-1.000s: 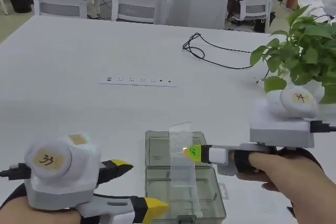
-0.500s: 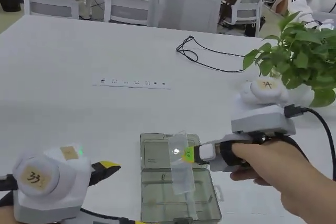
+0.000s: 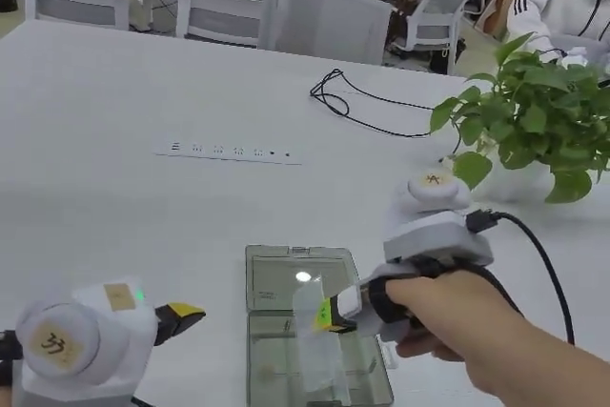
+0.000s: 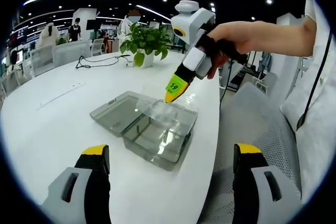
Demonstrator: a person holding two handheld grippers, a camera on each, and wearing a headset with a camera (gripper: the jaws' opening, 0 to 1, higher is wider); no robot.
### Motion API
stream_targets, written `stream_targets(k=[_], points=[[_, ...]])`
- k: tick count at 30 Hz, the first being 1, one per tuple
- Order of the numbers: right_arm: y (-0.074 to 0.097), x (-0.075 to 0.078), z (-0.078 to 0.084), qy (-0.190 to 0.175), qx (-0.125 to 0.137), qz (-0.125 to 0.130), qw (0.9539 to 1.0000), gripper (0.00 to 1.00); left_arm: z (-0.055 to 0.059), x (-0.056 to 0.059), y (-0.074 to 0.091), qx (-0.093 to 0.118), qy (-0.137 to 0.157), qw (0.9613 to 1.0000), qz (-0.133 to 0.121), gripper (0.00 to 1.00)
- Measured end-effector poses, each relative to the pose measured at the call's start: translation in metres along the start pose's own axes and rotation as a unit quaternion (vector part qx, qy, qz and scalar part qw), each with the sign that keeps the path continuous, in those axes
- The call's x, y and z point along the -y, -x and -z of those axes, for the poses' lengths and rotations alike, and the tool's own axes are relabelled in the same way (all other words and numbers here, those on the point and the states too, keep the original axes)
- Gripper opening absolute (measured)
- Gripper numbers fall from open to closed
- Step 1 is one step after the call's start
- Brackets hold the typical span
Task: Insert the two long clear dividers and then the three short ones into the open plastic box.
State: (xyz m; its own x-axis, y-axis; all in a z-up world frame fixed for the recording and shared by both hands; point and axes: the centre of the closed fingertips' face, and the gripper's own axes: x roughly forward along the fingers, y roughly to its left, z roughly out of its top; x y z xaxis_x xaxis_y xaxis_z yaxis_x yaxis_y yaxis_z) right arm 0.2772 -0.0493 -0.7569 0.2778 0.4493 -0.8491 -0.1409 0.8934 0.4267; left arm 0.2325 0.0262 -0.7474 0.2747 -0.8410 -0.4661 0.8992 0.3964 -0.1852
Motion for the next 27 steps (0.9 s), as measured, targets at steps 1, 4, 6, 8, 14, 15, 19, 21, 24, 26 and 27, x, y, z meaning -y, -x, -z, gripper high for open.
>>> stream_targets(k=[1,4,6,8,14,15,19,21,24,26,27], points=[[-0.001,0.001,0.001,-0.002,-0.001,0.001,1.0000,0.07,0.000,0.000,0.000,0.002,0.001,1.0000,0.001,1.00],[-0.005,0.004,0.002,-0.013,-0.004,0.007,0.9999,0.07,0.000,0.001,-0.001,0.007,0.004,1.0000,0.005,1.00],[-0.008,0.005,0.002,-0.017,-0.006,0.009,0.9998,0.07,0.001,0.001,-0.002,0.008,0.006,0.9999,0.008,1.00],[-0.011,0.006,0.003,-0.019,-0.010,0.012,0.9997,0.07,0.002,0.002,-0.002,0.009,0.006,0.9999,0.008,1.00],[-0.021,0.011,0.006,-0.019,-0.022,0.026,0.9992,0.07,0.003,0.001,-0.001,0.016,0.012,0.9998,0.009,1.00],[-0.023,0.012,0.007,-0.020,-0.024,0.028,0.9991,0.07,0.002,0.001,-0.001,0.018,0.014,0.9997,0.008,1.00],[-0.025,0.015,0.008,-0.020,-0.027,0.030,0.9990,0.07,0.003,0.000,-0.001,0.021,0.018,0.9996,0.007,1.00],[-0.026,0.015,0.008,-0.016,-0.028,0.033,0.9989,0.07,0.004,0.000,-0.001,0.021,0.019,0.9996,0.007,1.00],[-0.028,0.014,0.008,-0.011,-0.031,0.034,0.9989,0.07,0.005,0.001,-0.001,0.022,0.022,0.9995,0.008,1.00],[-0.029,0.013,0.009,-0.009,-0.032,0.033,0.9989,0.07,0.005,0.001,-0.001,0.022,0.023,0.9995,0.008,1.00],[-0.029,0.013,0.010,-0.008,-0.033,0.034,0.9989,0.07,0.005,0.001,-0.001,0.023,0.024,0.9994,0.008,1.00]])
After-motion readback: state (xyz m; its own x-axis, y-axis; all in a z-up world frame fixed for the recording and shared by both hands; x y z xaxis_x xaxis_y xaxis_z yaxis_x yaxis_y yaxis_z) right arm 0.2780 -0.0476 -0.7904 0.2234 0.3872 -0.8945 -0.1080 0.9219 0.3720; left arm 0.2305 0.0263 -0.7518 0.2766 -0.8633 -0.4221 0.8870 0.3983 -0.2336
